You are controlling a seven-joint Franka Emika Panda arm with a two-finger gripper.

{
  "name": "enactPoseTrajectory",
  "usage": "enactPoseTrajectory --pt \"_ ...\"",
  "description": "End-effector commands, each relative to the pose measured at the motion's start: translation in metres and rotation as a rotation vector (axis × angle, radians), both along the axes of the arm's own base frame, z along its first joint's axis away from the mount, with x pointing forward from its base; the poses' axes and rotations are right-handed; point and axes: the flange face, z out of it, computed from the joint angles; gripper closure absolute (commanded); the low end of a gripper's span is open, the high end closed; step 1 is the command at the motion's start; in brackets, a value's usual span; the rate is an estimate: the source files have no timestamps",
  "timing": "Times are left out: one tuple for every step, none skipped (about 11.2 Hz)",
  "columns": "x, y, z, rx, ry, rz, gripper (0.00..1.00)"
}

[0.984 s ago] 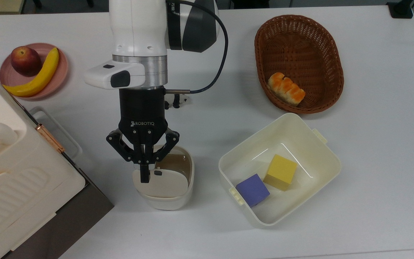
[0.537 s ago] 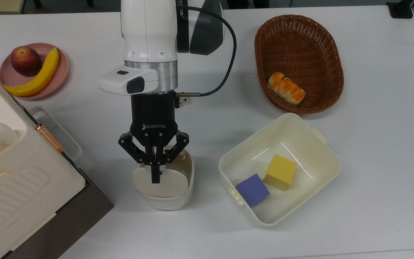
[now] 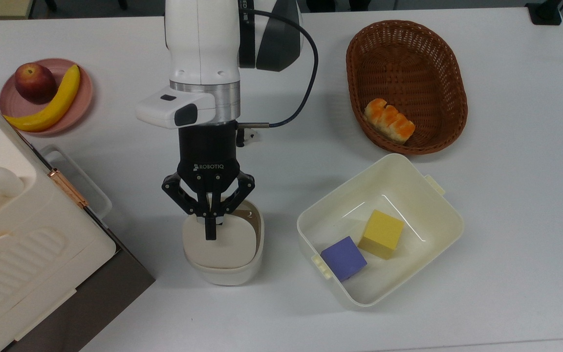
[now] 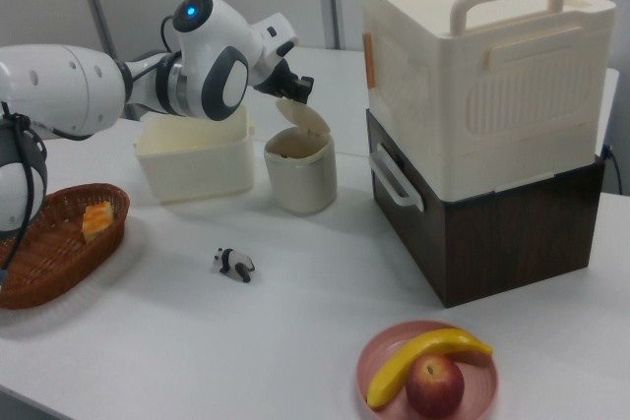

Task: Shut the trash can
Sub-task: 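Lower the gripper to push the raised lid down toward the can rim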

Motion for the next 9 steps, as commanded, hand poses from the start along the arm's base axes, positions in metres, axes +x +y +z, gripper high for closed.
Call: enactPoseTrajectory --pt "-0.032 0.003 0.008 -0.02 0.021 0.027 1.0" --pt "-0.033 0.003 0.008 -0.02 0.023 0.027 1.0" --pt "-0.036 0.003 0.007 -0.02 0.029 0.027 1.0" --pt "-0.036 0.003 0.004 -0.026 0.035 0.028 1.0" --pt "-0.037 0.004 -0.003 -0.035 0.046 0.034 1.0" --pt "-0.038 0.004 -0.008 -0.038 0.057 0.036 1.0" --pt "-0.039 0.005 -0.011 -0.042 0.061 0.04 1.0" --pt "-0.041 0.006 -0.018 -0.047 0.076 0.043 1.0" --pt "-0.044 0.006 -0.024 -0.05 0.089 0.045 1.0"
